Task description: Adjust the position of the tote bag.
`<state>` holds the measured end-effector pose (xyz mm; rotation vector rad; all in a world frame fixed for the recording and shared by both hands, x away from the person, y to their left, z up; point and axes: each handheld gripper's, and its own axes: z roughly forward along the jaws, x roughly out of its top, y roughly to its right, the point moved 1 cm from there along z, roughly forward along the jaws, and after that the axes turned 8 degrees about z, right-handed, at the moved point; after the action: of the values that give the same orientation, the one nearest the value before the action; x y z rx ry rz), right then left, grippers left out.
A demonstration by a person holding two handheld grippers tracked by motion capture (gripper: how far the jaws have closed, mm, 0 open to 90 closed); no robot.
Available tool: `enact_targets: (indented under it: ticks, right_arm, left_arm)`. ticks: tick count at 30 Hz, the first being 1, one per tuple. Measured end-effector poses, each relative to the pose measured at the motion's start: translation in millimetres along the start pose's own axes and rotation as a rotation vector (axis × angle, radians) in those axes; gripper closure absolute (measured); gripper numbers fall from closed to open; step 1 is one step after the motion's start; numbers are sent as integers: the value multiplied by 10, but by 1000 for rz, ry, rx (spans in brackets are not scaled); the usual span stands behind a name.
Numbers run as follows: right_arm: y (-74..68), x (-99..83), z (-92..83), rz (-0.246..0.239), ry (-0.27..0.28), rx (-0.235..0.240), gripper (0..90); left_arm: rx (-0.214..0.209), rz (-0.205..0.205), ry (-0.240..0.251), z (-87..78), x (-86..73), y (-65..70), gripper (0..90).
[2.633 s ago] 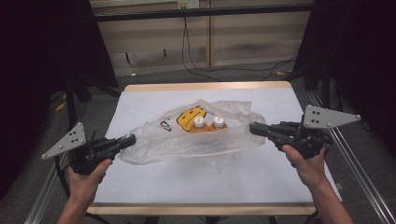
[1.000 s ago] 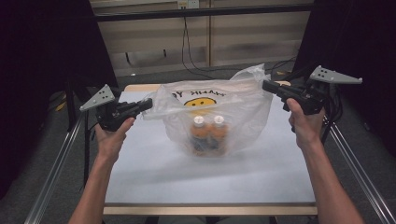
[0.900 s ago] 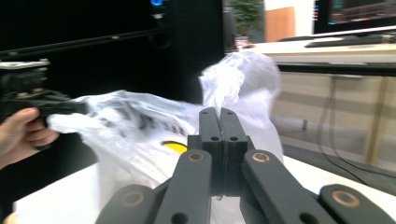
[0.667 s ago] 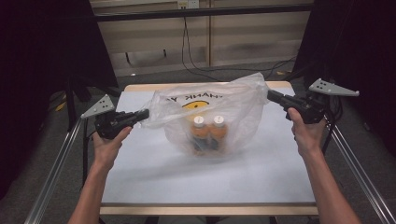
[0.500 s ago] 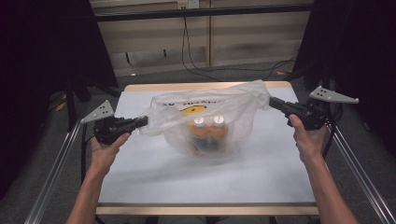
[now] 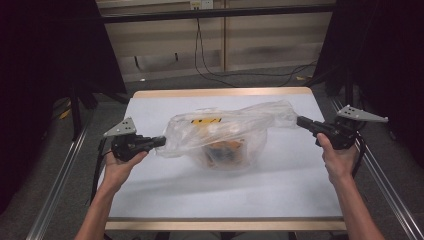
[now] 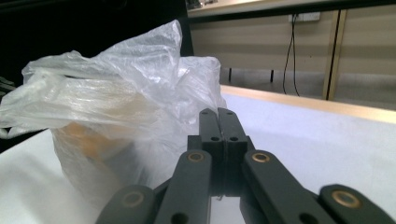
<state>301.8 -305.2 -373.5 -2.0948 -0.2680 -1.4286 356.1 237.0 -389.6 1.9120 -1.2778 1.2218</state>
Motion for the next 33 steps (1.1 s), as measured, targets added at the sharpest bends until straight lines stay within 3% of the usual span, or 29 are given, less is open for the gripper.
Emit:
enact_targets:
  ticks: [6, 7, 16, 27, 33]
  right_arm:
    - [69, -124, 120, 9, -60, -22, 900]
    - [83, -145, 140, 9, -68, -25, 900]
    - [154, -257, 317, -2, -132, -52, 900]
    - [271, -402, 399, 1, -197, -84, 900]
    - [319, -495, 418, 3, -240, -99, 900]
  left_arm:
    - [-3, 17, -66, 156, -100, -11, 899]
    - [-7, -6, -68, 186, -135, -16, 899]
    - [-12, -28, -146, 367, -294, -79, 899]
    - [-12, -30, -214, 458, -454, -120, 900]
    - [-15, -52, -241, 463, -544, -141, 900]
